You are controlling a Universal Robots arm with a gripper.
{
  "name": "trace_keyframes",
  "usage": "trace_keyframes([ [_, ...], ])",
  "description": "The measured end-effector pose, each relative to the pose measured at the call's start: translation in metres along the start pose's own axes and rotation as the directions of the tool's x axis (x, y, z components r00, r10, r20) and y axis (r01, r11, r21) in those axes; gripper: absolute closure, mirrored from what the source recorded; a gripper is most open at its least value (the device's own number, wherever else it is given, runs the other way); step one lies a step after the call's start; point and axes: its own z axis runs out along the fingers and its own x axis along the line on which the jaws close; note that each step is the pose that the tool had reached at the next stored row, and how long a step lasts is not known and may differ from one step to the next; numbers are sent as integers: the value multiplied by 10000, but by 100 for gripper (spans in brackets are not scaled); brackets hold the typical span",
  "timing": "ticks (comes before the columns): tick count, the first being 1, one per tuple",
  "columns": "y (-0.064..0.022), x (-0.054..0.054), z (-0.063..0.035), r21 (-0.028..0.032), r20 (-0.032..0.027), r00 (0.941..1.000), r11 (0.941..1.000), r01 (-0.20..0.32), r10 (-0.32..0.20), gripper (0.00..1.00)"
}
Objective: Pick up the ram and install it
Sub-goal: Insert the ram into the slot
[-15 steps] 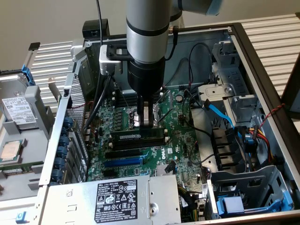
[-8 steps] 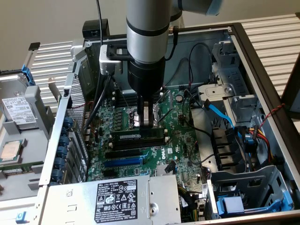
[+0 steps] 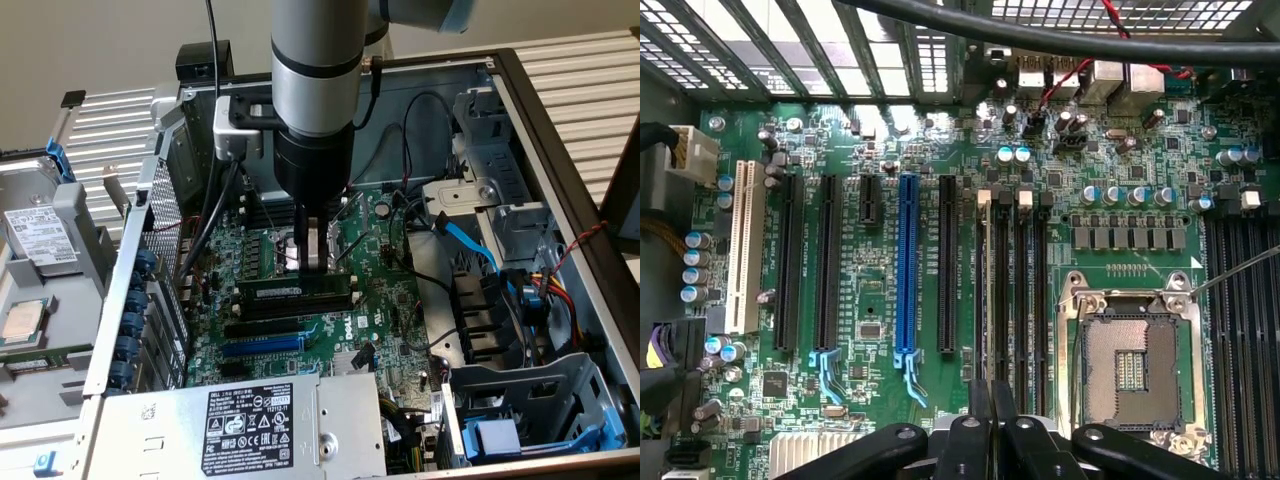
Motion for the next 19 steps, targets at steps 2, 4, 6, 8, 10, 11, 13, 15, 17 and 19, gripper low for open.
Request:
trace_keyframes([
  [2,0,5,-1,0,-1,10000,10000,0,0,88],
  [4,0,8,0,0,0,10000,10000,-1,1,88],
  [6,-1,13,2,-1,-3,10000,10000,3,-3,88],
  [8,-2,14,3,-2,-5,10000,10000,14,-14,88],
  [10,-5,13,5,-2,-5,10000,10000,36,-36,88],
  [11,-5,13,6,-2,-6,10000,10000,45,-45,88],
  [13,-5,14,9,-2,-8,10000,10000,58,-58,88],
  [15,-6,14,14,-1,-7,10000,10000,67,-67,88],
  [17,-7,14,19,-2,-9,10000,10000,70,-70,88],
  [19,-7,14,20,-3,-11,10000,10000,74,-74,88],
])
